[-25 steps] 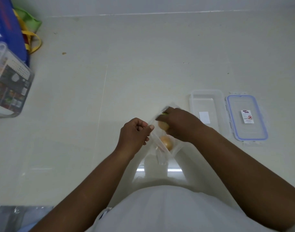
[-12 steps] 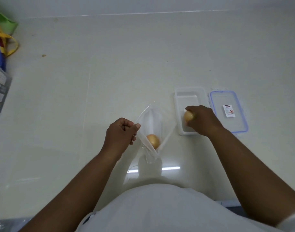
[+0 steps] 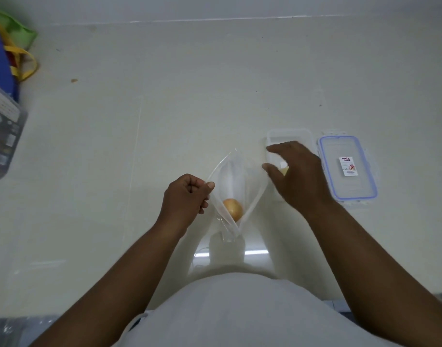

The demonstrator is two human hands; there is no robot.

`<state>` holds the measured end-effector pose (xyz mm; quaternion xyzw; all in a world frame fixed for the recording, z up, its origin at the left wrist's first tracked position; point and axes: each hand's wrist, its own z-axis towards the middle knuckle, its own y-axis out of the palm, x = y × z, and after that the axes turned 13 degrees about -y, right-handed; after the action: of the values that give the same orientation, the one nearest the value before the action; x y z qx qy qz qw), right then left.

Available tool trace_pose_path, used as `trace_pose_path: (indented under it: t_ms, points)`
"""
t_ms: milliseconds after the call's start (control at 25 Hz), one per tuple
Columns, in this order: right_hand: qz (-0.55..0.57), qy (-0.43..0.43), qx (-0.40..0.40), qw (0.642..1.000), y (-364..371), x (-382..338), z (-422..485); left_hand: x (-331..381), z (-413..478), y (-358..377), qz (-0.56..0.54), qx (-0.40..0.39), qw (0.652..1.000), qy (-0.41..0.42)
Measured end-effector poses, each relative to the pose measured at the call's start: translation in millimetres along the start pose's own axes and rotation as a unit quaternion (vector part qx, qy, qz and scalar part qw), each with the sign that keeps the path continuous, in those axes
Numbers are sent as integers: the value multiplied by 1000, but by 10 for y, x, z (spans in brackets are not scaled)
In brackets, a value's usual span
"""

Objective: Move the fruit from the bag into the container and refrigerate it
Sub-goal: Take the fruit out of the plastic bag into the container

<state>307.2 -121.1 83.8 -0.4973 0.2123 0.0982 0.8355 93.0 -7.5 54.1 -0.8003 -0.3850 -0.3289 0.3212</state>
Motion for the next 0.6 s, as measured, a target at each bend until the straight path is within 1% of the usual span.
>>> trace_pose_path:
  t_ms: [40,80,120,160,200,240,280,360,440,520,600]
  points:
    - [34,-56,-14,998,17,-182,29,-6,-4,3,0,0,1000,0]
    - [63,-87,-75,991,77,-337,45,-11,-9,3,3,0,1000,2]
    - [72,-88,-169,979,177,-446,57,-14,-11,5,11,0,1000,6]
    - [56,-69,-272,958,300,-500,64,-13,-15,10,19,0,1000,10]
    - [25,-47,-360,932,430,-509,71,-12,-21,17,23,0,1000,13]
    - [-3,-33,-422,906,549,-482,77,-9,-28,23,24,-1,1000,15]
    - [-16,-26,-461,887,639,-442,82,-9,-34,29,23,-3,1000,16]
    - [-30,-27,-506,862,737,-404,87,-21,-46,34,24,-4,1000,13]
    - [-19,-34,-519,854,780,-366,79,-45,-51,31,21,-5,1000,9]
    - [-18,-55,-489,870,734,-357,57,-67,-52,28,20,-3,1000,8]
    - [-32,-70,-438,896,599,-341,60,-75,-46,26,21,-1,1000,7]
